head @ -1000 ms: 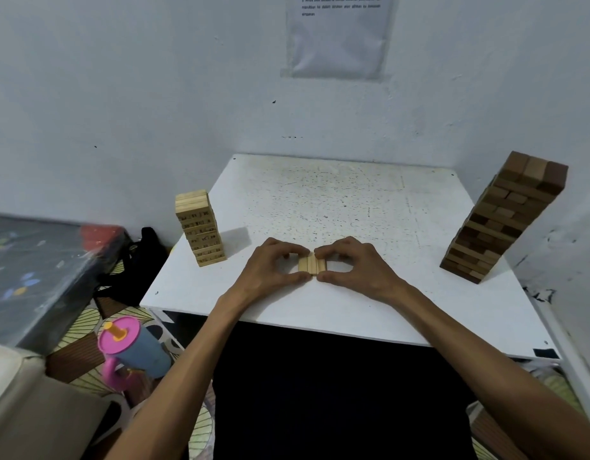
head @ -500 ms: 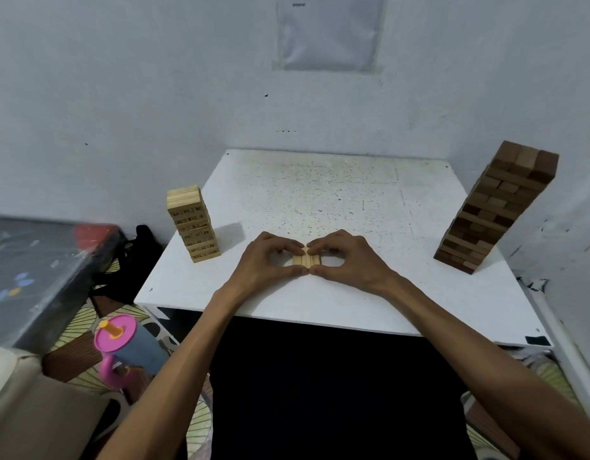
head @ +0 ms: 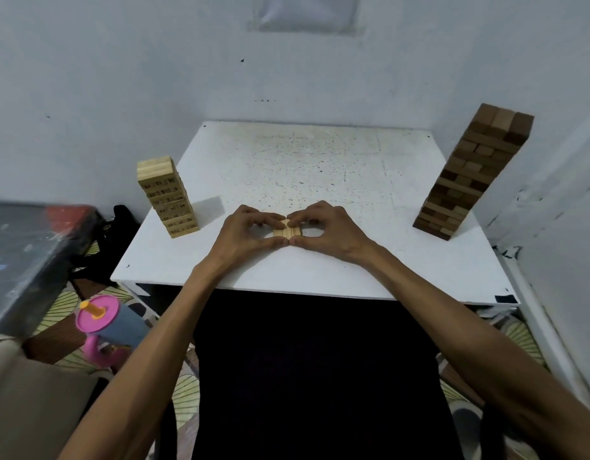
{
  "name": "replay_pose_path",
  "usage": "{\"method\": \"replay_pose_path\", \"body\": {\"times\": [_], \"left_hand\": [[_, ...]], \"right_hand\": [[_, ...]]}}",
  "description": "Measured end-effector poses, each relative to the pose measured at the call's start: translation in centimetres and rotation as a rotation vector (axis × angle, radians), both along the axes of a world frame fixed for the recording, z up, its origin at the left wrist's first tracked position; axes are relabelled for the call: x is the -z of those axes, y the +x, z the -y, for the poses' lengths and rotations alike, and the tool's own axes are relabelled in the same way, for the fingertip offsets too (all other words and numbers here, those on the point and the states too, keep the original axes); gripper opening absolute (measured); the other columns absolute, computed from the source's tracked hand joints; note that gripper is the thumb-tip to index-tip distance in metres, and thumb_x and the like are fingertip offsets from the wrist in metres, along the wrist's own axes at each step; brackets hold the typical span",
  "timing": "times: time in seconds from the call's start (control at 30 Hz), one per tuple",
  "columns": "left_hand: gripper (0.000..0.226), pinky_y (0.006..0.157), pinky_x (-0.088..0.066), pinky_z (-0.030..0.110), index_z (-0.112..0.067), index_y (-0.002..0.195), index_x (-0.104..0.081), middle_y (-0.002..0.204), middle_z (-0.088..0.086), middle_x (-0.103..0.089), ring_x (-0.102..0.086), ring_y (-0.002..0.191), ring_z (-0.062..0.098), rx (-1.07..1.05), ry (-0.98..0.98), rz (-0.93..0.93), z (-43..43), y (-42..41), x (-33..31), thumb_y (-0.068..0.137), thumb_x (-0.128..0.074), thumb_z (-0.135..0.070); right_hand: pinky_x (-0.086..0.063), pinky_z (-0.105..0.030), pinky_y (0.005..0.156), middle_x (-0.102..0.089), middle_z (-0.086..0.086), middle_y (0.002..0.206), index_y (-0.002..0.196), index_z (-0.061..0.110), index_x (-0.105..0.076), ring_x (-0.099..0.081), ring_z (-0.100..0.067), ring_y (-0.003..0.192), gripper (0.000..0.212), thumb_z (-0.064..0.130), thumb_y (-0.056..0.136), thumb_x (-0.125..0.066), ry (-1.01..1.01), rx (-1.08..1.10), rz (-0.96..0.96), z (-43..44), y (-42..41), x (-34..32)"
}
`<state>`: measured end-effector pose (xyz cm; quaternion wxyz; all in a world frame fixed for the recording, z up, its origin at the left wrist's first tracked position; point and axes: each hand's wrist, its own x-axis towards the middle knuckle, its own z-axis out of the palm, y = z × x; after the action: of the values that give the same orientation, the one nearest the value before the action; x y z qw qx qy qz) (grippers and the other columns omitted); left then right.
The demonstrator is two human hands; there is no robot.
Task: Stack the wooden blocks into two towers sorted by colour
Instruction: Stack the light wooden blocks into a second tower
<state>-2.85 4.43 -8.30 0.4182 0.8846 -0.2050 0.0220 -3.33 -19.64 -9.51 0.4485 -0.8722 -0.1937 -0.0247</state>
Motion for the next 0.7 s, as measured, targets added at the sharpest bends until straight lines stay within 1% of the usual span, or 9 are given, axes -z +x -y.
{"method": "replay_pose_path", "body": {"times": [0.17,0.3,0.37,0.43,0.5,0.6,0.7], "left_hand": [[0.027,0.085,-0.039,0.016,-0.037,0.099,-0.081,0.116,-0.024,-0.072,-0.053,0.114,-0.002,-0.001,-0.027,-0.008,0.3,-0.2,0.0,0.075,-0.091,-0.042],[0.028,0.084,-0.043,0.018,-0.038,0.098,-0.082,0.115,-0.021,-0.072,-0.056,0.113,-0.003,-0.007,-0.049,-0.036,0.0,-0.1,-0.2,0.072,-0.094,-0.04],[0.028,0.084,-0.041,0.019,-0.037,0.098,-0.083,0.115,-0.02,-0.073,-0.055,0.114,-0.001,0.033,-0.051,-0.041,-0.2,0.1,-0.6,0.073,-0.093,-0.041],[0.026,0.084,-0.039,0.019,-0.037,0.099,-0.082,0.113,-0.02,-0.074,-0.054,0.114,0.0,0.055,-0.041,-0.004,-0.2,0.2,-1.4,0.075,-0.092,-0.038],[0.025,0.086,-0.039,0.019,-0.038,0.099,-0.082,0.112,-0.02,-0.074,-0.052,0.114,0.001,0.049,-0.026,0.034,-0.4,0.5,-2.5,0.075,-0.091,-0.038],[0.027,0.091,-0.04,0.022,-0.039,0.1,-0.081,0.113,-0.02,-0.075,-0.049,0.116,0.0,0.05,-0.028,0.053,-0.9,1.0,-4.5,0.074,-0.09,-0.043],[0.024,0.1,-0.043,0.025,-0.037,0.099,-0.081,0.112,-0.022,-0.075,-0.055,0.119,-0.002,0.054,-0.031,0.101,-1.4,1.3,-6.8,0.077,-0.088,-0.043]], "right_hand": [[-0.054,-0.035,0.103,-0.069,0.02,0.118,0.109,0.03,-0.077,-0.06,-0.005,0.12,0.032,0.034,0.079,-0.088,0.035,0.007,0.014,-0.1,-0.3,0.0],[-0.055,-0.033,0.102,-0.07,0.012,0.119,0.109,0.027,-0.078,-0.066,-0.006,0.116,0.032,0.032,0.079,-0.089,0.085,-0.016,-0.009,-0.2,-0.5,-0.2],[-0.056,-0.033,0.1,-0.07,0.012,0.119,0.108,0.028,-0.078,-0.066,-0.007,0.115,0.03,0.032,0.08,-0.088,0.097,-0.019,-0.008,-0.1,-0.7,-0.6],[-0.055,-0.033,0.099,-0.072,0.013,0.119,0.108,0.027,-0.079,-0.066,-0.009,0.114,0.029,0.03,0.08,-0.088,0.107,-0.031,0.036,0.0,-0.6,-1.4],[-0.054,-0.031,0.099,-0.073,0.011,0.117,0.108,0.022,-0.079,-0.067,-0.01,0.114,0.029,0.027,0.081,-0.088,0.112,-0.06,0.085,0.0,-0.2,-2.6],[-0.053,-0.025,0.097,-0.074,0.011,0.116,0.109,0.021,-0.079,-0.066,-0.009,0.113,0.029,0.025,0.082,-0.088,0.11,-0.072,0.106,-0.3,0.5,-4.6],[-0.054,-0.028,0.098,-0.075,0.011,0.115,0.11,0.021,-0.079,-0.067,-0.011,0.112,0.029,0.026,0.082,-0.087,0.125,-0.079,0.155,-0.9,1.2,-6.5]]}}
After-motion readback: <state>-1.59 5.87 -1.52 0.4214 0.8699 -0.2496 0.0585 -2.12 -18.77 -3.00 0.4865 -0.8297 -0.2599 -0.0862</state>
